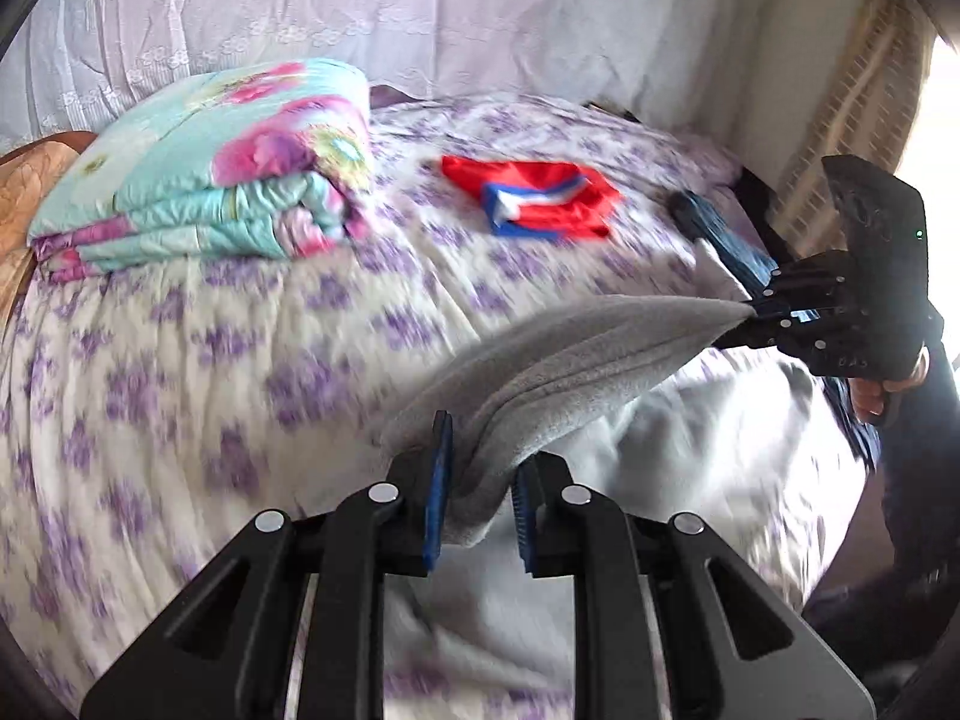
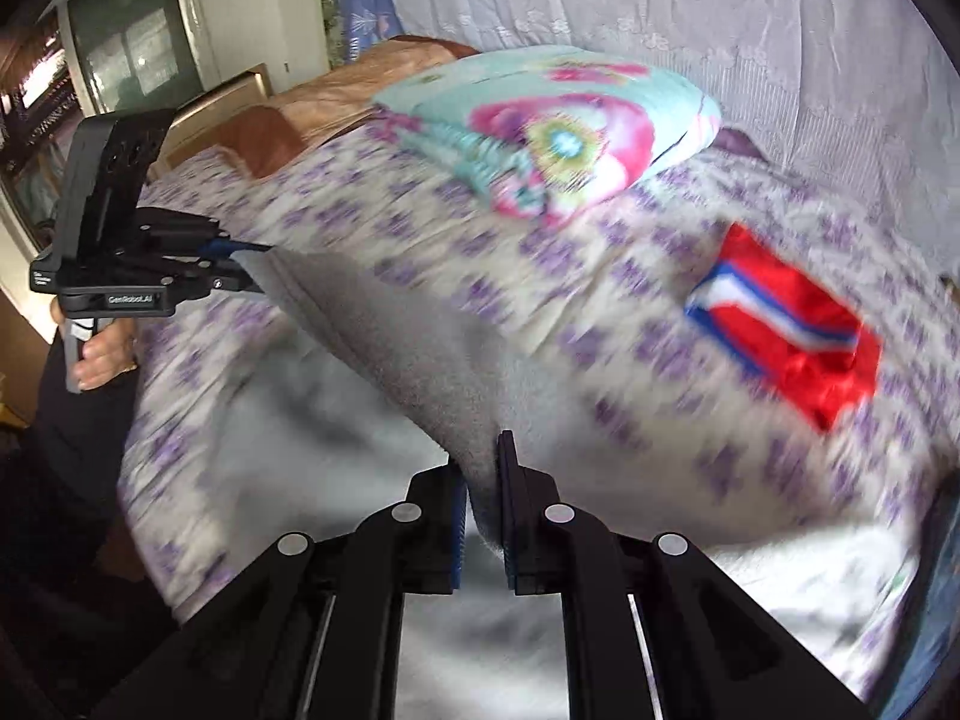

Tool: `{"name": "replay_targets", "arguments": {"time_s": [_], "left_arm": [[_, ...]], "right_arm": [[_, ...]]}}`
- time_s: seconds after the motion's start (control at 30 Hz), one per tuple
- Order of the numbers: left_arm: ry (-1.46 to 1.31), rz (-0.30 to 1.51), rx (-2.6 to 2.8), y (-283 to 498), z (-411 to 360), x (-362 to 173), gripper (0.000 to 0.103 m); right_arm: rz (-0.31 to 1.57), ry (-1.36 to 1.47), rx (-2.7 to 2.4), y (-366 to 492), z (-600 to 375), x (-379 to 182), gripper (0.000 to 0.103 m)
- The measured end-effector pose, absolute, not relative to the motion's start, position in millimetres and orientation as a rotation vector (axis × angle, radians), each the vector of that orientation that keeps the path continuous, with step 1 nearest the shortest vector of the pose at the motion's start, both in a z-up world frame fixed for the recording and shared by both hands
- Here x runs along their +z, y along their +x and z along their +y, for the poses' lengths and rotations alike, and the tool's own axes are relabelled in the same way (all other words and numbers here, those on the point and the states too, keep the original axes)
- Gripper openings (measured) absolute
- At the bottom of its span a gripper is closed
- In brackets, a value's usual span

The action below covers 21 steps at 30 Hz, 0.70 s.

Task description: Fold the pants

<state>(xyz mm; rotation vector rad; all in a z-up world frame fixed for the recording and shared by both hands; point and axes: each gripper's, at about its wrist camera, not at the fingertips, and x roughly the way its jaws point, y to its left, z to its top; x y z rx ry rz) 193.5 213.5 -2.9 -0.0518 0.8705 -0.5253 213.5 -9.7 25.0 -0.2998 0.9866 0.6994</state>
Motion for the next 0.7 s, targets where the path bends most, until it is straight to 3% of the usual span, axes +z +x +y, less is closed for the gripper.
{"name": "replay_targets", "arguments": {"time_s": [0.23,0.57,0.6,0.67,0.7], "left_arm": [[-0.020,0.977,-0.533,139.7,214.5,-53.6,0.018],[-0.002,0.958,-0.647,115.9,219.0,-65.2,0.025],[0.004,0.949,-0.644,111.0,218.9,-63.3,0.031],[-0.006,0.918,-0.671,98.6,220.7,-55.2,0.067],[-0.009,0.881,-0.674,89.3,222.7,-48.9,0.092]], "right_arm": [[1.118,-0.211,0.702,134.7,-0.4,-48.3,0.012],[1.159,-0.059,0.630,139.2,-9.9,-92.4,0.012],[1.158,-0.055,0.633,138.4,-10.6,-91.3,0.012],[1.156,-0.053,0.640,138.4,-13.5,-92.5,0.011],[1.155,-0.054,0.642,138.8,-14.1,-93.2,0.011]]}}
